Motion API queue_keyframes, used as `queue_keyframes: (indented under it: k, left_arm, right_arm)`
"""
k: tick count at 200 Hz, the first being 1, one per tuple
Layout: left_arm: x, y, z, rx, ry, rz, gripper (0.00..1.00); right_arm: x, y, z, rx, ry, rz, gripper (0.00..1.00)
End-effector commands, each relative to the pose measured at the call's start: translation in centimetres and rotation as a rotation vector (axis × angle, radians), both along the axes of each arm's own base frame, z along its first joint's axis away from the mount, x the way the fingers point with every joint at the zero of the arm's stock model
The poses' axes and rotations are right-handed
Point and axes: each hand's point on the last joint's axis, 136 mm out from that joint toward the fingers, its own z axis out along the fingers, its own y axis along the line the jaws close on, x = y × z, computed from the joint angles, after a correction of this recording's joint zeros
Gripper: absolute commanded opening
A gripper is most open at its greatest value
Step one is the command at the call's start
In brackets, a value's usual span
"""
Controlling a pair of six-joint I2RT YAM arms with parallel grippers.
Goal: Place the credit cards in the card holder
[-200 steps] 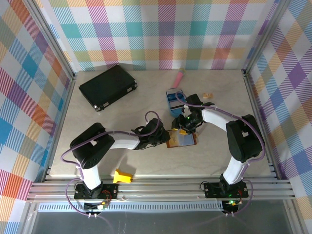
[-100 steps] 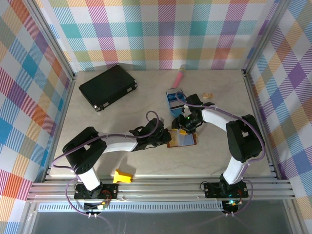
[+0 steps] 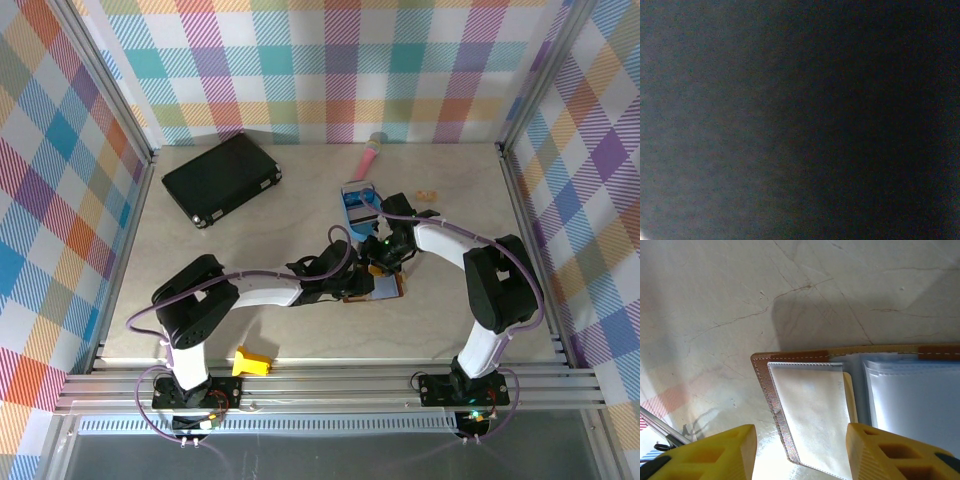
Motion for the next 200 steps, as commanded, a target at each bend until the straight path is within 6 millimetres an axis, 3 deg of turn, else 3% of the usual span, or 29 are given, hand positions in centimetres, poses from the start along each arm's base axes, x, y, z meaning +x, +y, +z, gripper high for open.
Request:
queue_keyframes:
  k: [1, 34, 62, 114, 200]
  left_arm:
    - [-0.1, 0.1, 0.8, 0.016, -0.041, -0.003, 0.02]
    - [-0.6, 2.2, 0.7, 0.050, -0.048, 0.038, 0.02]
    - [-1.2, 4.0, 0.9, 0.064, -0.054, 0.063, 0.02]
    - [-1.8, 6.5, 0.6, 0.093, -0.025, 0.110, 0.09]
    - [-1.9, 8.6, -0.3, 0.125, -0.003, 0.158, 0.11]
  right_arm:
    - [-0.3, -0.3, 1.0, -0.018, -0.039, 0.005, 0.50]
    - [0.0, -3.7, 1.7, -0.208, -0.127, 0.021, 0.57]
    - [-0.2, -5.3, 1.5, -0.329, -0.148, 0.062, 0.62]
    - [-0.1, -3.8, -0.1, -0.399, -0.130, 0.181, 0.66]
    - [0.5, -3.8, -2.0, -0.466, -0.092, 0.197, 0.75]
